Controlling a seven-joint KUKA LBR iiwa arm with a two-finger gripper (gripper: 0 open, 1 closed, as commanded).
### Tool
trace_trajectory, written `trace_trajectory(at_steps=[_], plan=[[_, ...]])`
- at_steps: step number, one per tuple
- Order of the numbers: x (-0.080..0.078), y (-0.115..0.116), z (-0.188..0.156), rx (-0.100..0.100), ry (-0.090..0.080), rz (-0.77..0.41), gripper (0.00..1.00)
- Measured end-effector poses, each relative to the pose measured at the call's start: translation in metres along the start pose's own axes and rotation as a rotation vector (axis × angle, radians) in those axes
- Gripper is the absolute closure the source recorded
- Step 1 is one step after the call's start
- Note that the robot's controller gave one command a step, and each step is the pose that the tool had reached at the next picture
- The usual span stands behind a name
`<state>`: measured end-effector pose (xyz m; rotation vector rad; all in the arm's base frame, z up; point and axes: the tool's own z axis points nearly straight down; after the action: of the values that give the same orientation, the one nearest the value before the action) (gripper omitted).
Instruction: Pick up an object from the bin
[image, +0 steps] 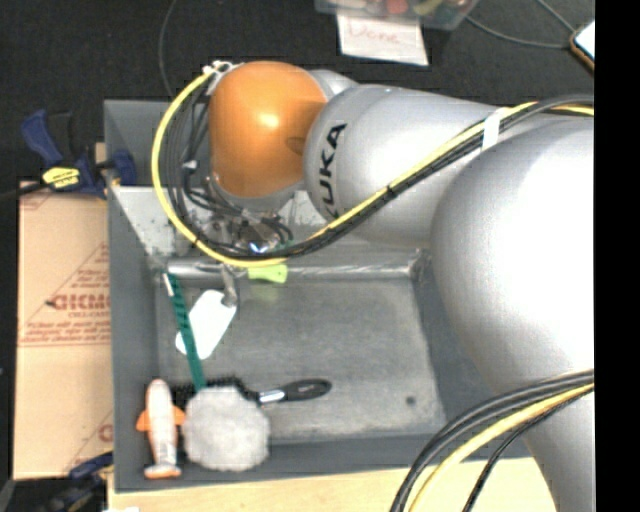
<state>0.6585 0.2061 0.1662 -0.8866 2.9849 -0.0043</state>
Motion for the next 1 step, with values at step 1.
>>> trace_trajectory(at_steps=[1], plan=[[0.0424,0.0078,0.0649,-0.009,0.018,0.134,0.00]])
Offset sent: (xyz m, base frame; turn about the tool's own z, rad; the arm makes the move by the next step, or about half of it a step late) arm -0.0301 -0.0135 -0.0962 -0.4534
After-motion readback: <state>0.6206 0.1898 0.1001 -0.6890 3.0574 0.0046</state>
